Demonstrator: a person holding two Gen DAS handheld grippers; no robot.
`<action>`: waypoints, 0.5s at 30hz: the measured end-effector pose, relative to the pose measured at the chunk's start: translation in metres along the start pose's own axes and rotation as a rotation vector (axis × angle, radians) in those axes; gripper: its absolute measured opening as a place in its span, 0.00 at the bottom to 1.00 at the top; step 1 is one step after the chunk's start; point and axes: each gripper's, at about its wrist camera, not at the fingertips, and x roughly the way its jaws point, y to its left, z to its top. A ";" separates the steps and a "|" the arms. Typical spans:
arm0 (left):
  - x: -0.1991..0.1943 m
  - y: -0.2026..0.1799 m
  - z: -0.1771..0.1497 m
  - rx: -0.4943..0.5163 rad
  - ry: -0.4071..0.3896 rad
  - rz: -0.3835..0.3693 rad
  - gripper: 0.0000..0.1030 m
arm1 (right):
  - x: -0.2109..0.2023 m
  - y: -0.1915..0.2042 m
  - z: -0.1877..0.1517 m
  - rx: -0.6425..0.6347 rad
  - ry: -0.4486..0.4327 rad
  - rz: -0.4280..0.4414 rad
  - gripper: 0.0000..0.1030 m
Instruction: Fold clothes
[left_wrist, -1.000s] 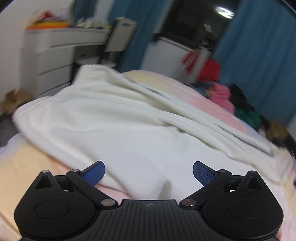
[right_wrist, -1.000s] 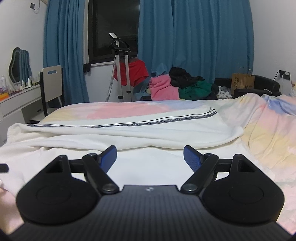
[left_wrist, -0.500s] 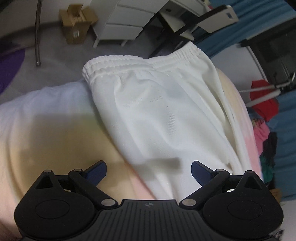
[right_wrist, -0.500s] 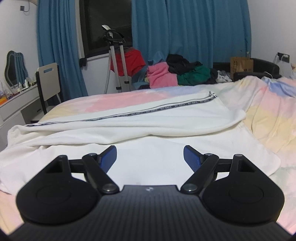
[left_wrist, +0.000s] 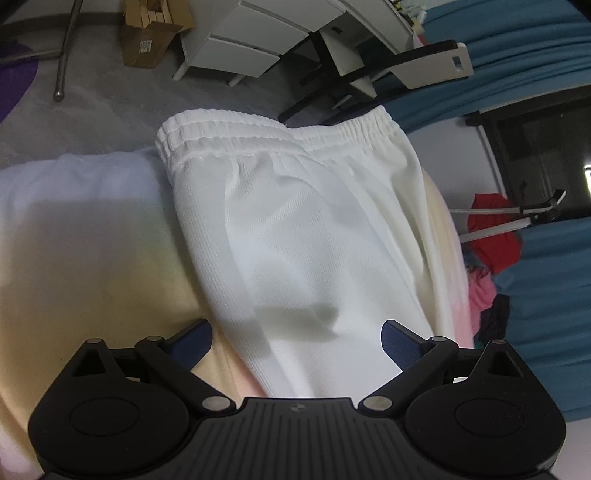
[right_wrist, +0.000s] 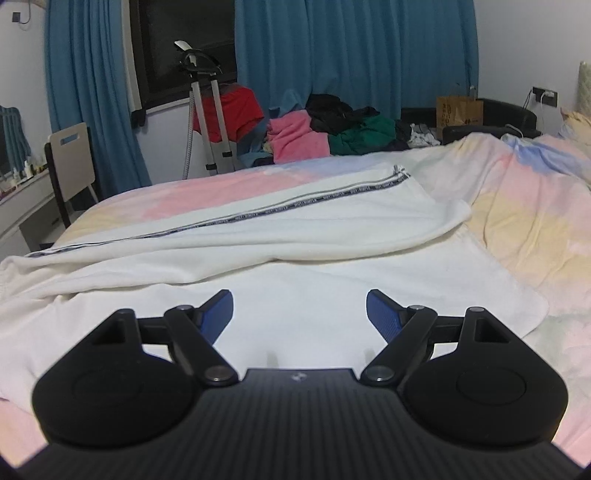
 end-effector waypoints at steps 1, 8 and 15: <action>0.000 -0.003 -0.001 0.007 0.008 -0.030 0.96 | 0.001 -0.001 0.000 0.003 0.006 -0.002 0.79; 0.001 -0.028 0.001 0.091 0.019 -0.158 0.96 | 0.002 -0.005 -0.002 0.030 0.024 0.005 0.79; 0.025 -0.021 0.011 0.071 0.071 -0.105 0.92 | 0.008 -0.012 -0.002 0.065 0.053 -0.018 0.79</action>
